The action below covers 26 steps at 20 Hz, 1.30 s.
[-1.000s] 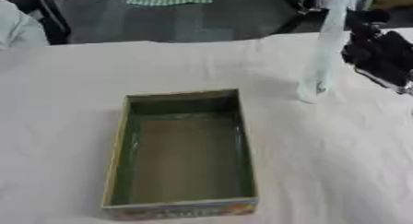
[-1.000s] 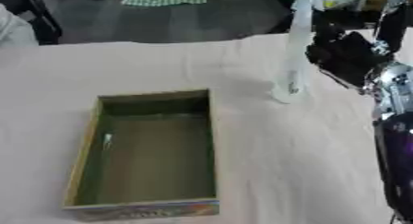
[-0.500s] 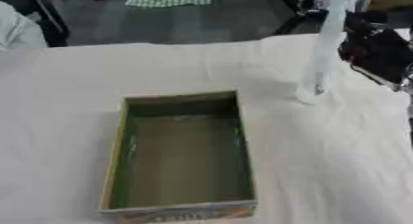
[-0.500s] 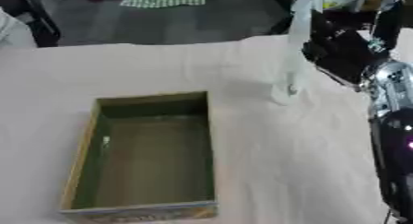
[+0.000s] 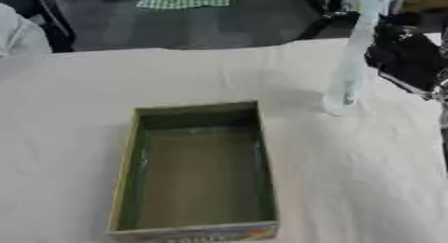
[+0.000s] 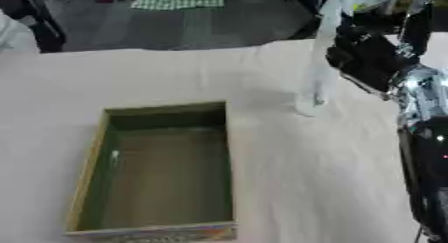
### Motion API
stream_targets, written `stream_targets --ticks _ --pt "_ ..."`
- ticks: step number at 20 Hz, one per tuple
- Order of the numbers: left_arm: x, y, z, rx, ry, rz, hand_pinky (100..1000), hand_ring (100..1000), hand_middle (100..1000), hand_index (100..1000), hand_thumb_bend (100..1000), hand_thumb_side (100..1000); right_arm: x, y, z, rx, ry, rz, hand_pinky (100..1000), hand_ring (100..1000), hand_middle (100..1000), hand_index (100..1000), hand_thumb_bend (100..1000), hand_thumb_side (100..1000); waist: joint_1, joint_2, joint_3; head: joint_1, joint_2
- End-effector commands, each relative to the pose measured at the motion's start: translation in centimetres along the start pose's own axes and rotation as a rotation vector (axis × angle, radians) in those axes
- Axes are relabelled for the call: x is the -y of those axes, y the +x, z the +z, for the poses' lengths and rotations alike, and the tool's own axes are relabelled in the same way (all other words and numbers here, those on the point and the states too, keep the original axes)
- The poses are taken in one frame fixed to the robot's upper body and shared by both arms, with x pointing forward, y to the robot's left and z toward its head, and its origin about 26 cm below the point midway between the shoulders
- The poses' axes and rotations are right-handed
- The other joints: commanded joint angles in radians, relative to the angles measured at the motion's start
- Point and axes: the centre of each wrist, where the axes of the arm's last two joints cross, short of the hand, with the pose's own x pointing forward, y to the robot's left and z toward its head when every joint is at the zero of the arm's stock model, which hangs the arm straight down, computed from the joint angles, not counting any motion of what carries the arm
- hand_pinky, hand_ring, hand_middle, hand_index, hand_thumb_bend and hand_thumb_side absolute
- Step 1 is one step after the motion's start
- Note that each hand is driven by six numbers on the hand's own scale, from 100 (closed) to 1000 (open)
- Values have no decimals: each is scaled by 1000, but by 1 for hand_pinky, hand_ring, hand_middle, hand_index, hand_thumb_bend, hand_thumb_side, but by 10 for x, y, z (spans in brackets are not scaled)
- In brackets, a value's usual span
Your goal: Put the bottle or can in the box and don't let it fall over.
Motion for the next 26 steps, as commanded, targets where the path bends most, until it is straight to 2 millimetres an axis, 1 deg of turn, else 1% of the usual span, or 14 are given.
stream_targets --ticks 1,12,26 --pt "2 7 -4 30 -13 8 827 1000 989 763 774 653 -10 15 3 18 27 31 100 100 276 1000 629 1000 -1 -9 2 -4 -12" --pt "2 7 -5 32 -16 9 828 1000 989 763 773 653 -17 20 2 46 51 33 100 100 289 1000 616 1000 -3 -11 0 -2 -10" --pt "1 8 -6 36 -16 6 828 1000 989 763 772 653 -33 28 -2 75 100 51 100 100 308 1000 592 1000 -6 -16 -2 -5 -7"
